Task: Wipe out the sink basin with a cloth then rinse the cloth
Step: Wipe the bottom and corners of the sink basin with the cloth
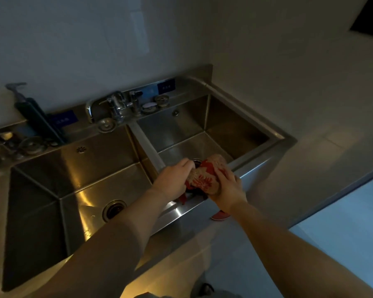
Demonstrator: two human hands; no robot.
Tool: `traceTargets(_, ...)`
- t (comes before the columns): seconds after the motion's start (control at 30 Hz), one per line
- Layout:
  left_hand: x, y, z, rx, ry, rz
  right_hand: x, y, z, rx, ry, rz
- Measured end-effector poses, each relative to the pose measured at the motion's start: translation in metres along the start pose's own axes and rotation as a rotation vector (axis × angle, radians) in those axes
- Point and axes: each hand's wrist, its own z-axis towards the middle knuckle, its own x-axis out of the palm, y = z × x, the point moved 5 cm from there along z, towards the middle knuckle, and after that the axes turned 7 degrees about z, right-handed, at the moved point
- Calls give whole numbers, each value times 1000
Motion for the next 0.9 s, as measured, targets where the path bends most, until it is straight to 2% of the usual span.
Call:
traceTargets(0.07,-3,4,-3,-15,4,20,0,6,8,0,-9,40)
traceTargets(0.23,8,22,-9,-121,106,88,-2,30,14,-81,-124,342)
traceTargets(0.37,19,37,-16,-204,119,117,1,53,22,-191,-109,438)
traceTargets(0.57,14,64,-42,-344,104,55,14,81,30,-152,-44,242)
traceTargets(0.8,3,104,-67,-422,89,187,37,139,25,-250,109,206)
traceTargets(0.9,-5,132,-91,-447,119,208,56,171,19,-300,89,212)
